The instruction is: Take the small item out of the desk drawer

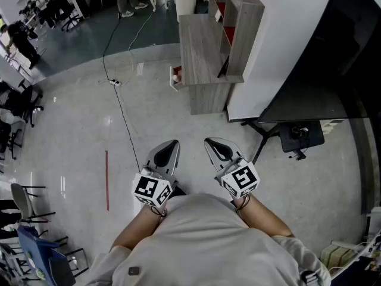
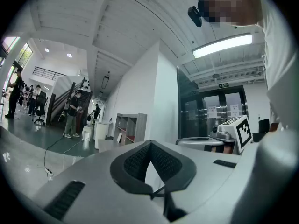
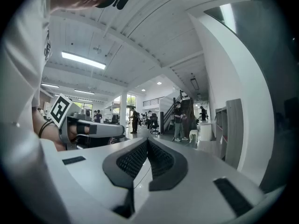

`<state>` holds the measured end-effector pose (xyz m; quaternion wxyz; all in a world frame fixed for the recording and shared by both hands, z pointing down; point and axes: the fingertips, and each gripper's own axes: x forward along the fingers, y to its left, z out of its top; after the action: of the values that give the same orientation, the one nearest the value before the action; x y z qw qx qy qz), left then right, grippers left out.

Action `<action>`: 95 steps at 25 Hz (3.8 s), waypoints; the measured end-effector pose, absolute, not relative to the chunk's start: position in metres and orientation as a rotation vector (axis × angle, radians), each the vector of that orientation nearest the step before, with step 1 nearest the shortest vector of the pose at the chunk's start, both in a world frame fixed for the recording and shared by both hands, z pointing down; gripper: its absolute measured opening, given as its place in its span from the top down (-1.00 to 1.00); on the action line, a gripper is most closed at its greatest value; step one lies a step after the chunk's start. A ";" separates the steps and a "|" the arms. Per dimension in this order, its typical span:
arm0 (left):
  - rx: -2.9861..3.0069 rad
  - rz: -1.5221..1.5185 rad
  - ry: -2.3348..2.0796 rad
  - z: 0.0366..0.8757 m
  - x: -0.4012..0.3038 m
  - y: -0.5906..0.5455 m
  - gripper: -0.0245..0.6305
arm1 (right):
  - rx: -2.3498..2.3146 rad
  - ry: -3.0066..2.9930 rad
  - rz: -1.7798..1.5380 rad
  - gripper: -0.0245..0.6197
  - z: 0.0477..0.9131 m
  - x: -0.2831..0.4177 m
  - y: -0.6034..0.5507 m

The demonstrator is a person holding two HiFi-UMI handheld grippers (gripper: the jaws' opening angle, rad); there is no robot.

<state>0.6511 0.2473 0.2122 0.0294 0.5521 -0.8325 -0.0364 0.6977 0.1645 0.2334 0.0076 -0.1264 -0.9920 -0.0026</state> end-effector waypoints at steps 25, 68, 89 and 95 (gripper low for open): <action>1.678 -0.186 -2.532 0.234 0.506 0.299 0.89 | -0.437 -3.047 -0.017 0.86 0.251 0.555 0.217; 1.443 -0.144 -2.649 0.246 0.196 0.408 0.89 | -0.746 -2.981 0.018 0.86 0.259 0.233 0.310; 1.635 -0.130 -2.546 0.229 0.044 0.157 0.89 | -0.561 -3.007 0.033 0.86 0.245 0.095 0.070; 1.689 -0.113 -2.516 0.226 0.039 0.125 0.89 | -0.523 -3.023 0.062 0.86 0.245 0.093 0.042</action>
<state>0.0393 0.1248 0.2261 0.0544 0.5561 -0.8285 -0.0371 0.0926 0.0419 0.2447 0.0365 -0.1704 -0.9845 0.0202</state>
